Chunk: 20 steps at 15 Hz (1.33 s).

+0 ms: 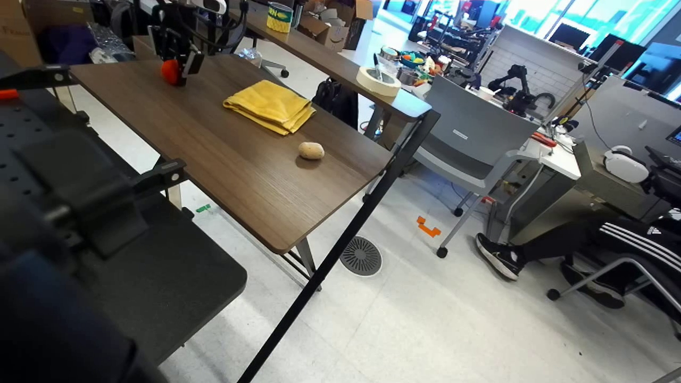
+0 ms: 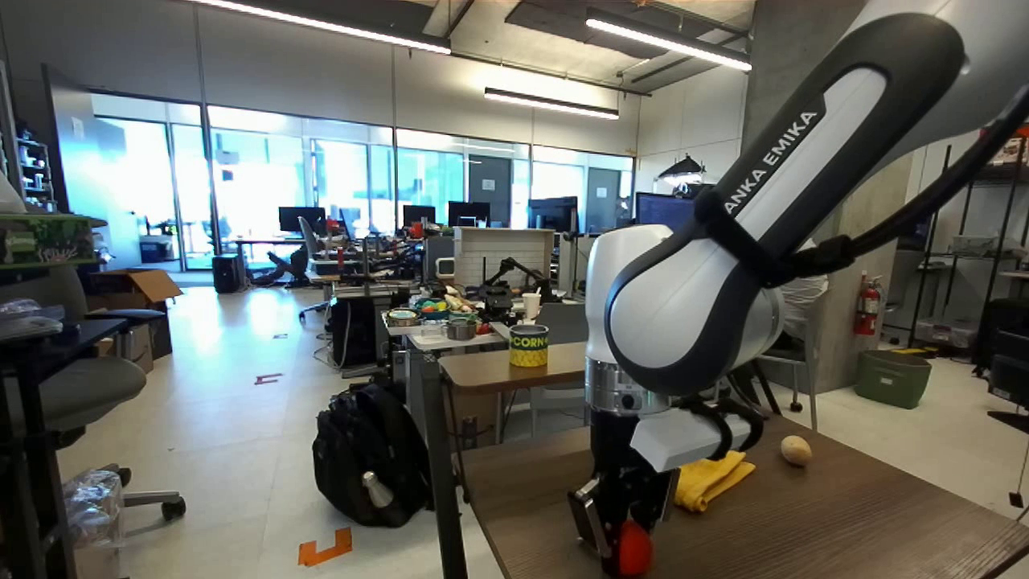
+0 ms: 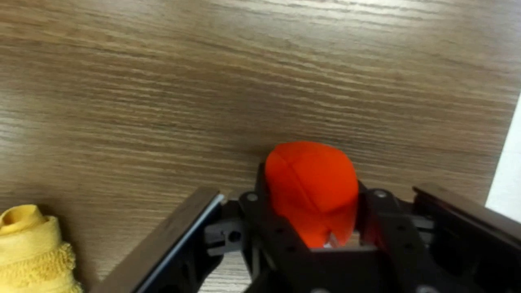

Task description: Move the potato to the left, wipe the table with the yellow towel, move the red plush toy to the left, wipe the right side of the table with the towel, move the potato and red toy to the right, wipe the left side of the table

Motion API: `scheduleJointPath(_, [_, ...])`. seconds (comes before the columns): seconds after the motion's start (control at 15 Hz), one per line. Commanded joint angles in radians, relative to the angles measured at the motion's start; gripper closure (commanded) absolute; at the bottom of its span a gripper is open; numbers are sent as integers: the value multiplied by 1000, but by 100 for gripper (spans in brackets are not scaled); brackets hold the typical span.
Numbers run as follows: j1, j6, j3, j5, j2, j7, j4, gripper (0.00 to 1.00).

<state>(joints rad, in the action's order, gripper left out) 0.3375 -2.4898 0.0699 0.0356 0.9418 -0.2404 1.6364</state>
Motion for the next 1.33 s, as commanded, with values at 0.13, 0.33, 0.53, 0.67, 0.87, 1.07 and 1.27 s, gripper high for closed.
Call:
scheduleJointPath(0.13, [79,-59,-87,105,-185,-63,196,92])
scheduleJointPath(0.33, [132,-121,-204,202,-308,-182,338,93])
scheduleJointPath(0.53, [130,-182,-313,263,-403,-319,464,93])
scheduleJointPath(0.67, [89,-187,-366,272,-431,-365,521,93])
scheduleJointPath(0.87, [20,-175,-449,288,-405,-421,545,93])
scheduleJointPath(1.07, [-36,-138,-500,274,-300,-498,486,93])
scheduleJointPath(1.27, [-88,-183,-494,248,-186,-554,428,93])
